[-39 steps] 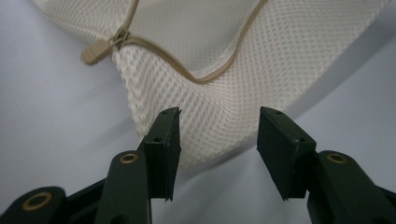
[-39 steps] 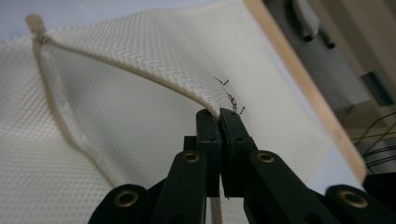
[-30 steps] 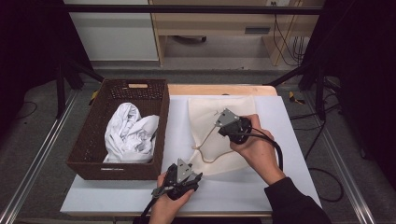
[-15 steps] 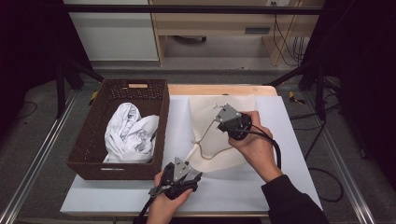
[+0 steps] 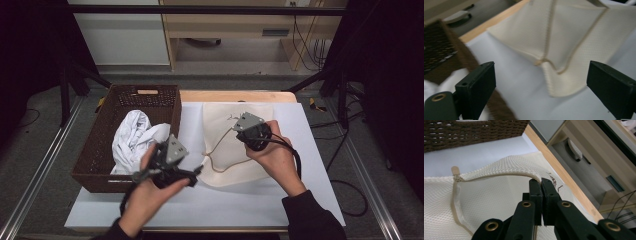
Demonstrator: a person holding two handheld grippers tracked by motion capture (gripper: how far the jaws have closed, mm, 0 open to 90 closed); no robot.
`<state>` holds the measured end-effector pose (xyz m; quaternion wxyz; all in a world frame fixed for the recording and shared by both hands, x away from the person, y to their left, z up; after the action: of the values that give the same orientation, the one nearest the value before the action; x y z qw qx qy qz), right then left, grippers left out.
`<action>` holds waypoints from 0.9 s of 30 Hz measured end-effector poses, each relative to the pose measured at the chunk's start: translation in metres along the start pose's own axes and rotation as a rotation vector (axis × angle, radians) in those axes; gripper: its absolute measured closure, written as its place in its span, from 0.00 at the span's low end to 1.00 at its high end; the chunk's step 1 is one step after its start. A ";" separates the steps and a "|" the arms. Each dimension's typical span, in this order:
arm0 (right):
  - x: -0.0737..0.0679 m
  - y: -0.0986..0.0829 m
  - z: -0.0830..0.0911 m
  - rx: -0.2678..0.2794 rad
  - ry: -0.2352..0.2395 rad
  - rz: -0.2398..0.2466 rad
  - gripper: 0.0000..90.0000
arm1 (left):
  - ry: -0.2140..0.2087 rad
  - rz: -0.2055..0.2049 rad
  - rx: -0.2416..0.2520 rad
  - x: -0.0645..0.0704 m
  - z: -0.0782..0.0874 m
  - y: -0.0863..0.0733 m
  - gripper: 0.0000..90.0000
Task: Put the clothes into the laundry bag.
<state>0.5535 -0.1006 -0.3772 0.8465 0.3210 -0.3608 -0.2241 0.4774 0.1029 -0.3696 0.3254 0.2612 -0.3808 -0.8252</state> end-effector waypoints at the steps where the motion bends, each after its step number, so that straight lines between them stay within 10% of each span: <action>1: -0.001 -0.001 0.000 0.006 0.005 -0.005 0.98 | 0.018 0.020 -0.007 -0.016 0.004 0.004 0.09; 12: -0.003 -0.008 -0.001 0.033 0.039 -0.005 0.98 | 0.171 0.205 -0.149 -0.135 0.006 -0.028 0.06; 27: -0.011 -0.013 -0.011 0.010 0.075 0.004 0.98 | 0.204 0.285 -0.276 -0.168 -0.027 -0.074 0.06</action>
<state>0.5529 -0.0989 -0.3971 0.8583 0.3328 -0.3307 -0.2081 0.5804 0.2507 -0.4137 0.5082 0.2399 -0.2626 -0.7844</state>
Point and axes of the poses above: each handheld gripper's, and its own axes: z roughly backward along the jaws, y roughly out of its top, x roughly to its right, the point moved 7 cm from there along -z, roughly forward along the jaws, and after that the axes turned 2 degrees about x, right-handed, at the moved point
